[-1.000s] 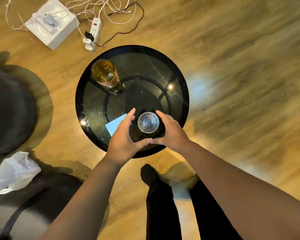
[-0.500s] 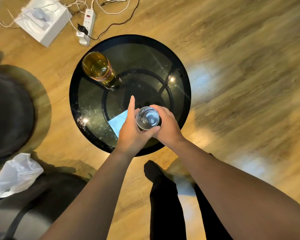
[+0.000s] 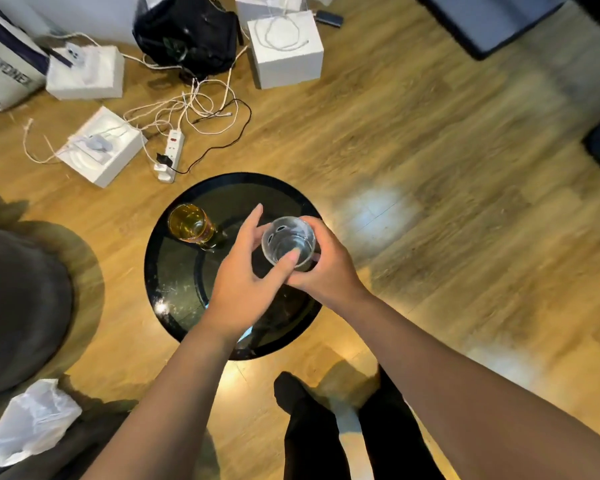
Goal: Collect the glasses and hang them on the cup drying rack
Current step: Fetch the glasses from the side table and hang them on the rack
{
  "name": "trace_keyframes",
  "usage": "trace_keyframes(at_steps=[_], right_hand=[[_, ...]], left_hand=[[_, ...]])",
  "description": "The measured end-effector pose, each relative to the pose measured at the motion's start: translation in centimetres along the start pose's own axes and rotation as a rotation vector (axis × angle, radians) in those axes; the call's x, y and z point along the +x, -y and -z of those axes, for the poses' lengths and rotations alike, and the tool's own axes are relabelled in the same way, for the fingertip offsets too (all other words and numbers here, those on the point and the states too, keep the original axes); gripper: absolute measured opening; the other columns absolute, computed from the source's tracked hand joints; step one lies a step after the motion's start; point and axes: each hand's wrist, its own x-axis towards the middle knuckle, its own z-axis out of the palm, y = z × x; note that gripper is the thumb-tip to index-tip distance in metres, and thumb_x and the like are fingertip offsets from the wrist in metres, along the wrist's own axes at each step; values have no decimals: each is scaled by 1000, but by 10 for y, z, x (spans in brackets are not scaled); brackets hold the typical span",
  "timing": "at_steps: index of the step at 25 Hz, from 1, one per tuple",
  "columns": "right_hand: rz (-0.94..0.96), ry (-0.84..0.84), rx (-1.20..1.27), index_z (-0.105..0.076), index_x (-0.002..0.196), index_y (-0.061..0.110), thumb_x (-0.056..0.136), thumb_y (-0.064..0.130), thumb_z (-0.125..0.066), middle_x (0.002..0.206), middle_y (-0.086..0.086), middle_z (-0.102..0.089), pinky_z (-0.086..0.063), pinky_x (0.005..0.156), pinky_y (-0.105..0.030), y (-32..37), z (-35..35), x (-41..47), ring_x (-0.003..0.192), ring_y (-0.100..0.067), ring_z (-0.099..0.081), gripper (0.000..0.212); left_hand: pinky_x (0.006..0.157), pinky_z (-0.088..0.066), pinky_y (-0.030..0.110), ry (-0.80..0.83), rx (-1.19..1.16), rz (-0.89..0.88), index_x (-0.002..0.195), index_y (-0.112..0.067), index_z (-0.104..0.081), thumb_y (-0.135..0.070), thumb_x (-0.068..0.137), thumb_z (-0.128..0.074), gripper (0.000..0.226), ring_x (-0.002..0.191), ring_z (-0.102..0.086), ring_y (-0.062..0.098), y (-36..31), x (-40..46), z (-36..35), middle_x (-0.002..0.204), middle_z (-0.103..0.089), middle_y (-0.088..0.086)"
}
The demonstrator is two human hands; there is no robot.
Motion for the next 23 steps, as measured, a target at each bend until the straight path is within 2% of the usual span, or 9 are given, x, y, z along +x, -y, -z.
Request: trace_keyframes(at_steps=[5, 9, 11, 14, 16, 18, 19, 21, 23], right_hand=[[116, -133, 37, -43, 122, 68, 66, 55, -87, 124, 26, -63, -58, 90, -23, 99, 80, -4, 114, 1, -64, 73], [167, -205, 92, -49, 135, 45, 63, 63, -87, 132, 15, -64, -59, 98, -42, 167, 142, -14, 121, -8, -63, 83], [206, -250, 95, -51, 138, 38, 63, 66, -87, 134, 14, -65, -57, 101, -44, 206, 180, -26, 125, -8, -61, 87], [261, -310, 110, -53, 135, 39, 64, 60, -87, 129, 14, -66, -57, 99, -45, 249, 238, -48, 121, -7, -61, 82], [296, -346, 117, -54, 132, 42, 66, 57, -87, 121, 18, -66, -59, 94, -36, 270, 277, -64, 115, -2, -62, 75], [323, -381, 116, -55, 127, 49, 67, 58, -86, 116, 26, -65, -53, 85, -14, 288, 320, -87, 111, 4, -62, 68], [338, -394, 96, -55, 123, 54, 67, 58, -86, 116, 30, -64, -49, 82, -7, 298, 341, -100, 110, 7, -61, 64], [356, -425, 73, -55, 119, 56, 68, 55, -87, 114, 36, -63, -43, 80, -2, 312, 378, -126, 109, 11, -61, 60], [371, -471, 66, -57, 122, 50, 67, 54, -88, 111, 36, -64, -43, 77, -1, 320, 407, -147, 105, 13, -62, 63]], left_hand=[[99, -31, 0, 14, 48, -175, 162, -48, -20, -78, 84, -63, 94, 135, -40, -20, -123, -3, 23, 146, -49, -33], [101, -31, 5, 20, 113, -316, 161, -49, -25, -78, 82, -63, 93, 138, -39, -17, -220, -3, 36, 150, -48, -28], [98, -31, 5, 32, 133, -368, 158, -52, -29, -79, 80, -66, 91, 137, -40, -19, -270, -11, 39, 150, -48, -30], [99, -31, 11, 64, 193, -472, 155, -58, -32, -77, 80, -70, 87, 136, -40, -19, -332, -21, 34, 148, -46, -36], [100, -31, 12, 88, 240, -529, 155, -59, -31, -77, 77, -73, 90, 138, -39, -17, -365, -27, 28, 149, -44, -40], [101, -30, 10, 116, 282, -586, 154, -61, -30, -79, 73, -76, 95, 138, -37, -19, -400, -38, 14, 148, -40, -44], [101, -29, 9, 136, 300, -619, 153, -64, -29, -80, 71, -77, 96, 137, -36, -21, -418, -44, 6, 146, -39, -48], [97, -27, 5, 200, 321, -681, 149, -70, -27, -79, 71, -78, 95, 133, -31, -29, -454, -55, -13, 141, -33, -59], [95, -28, 4, 248, 330, -728, 149, -71, -24, -78, 71, -80, 95, 130, -28, -33, -485, -65, -29, 137, -28, -63]])
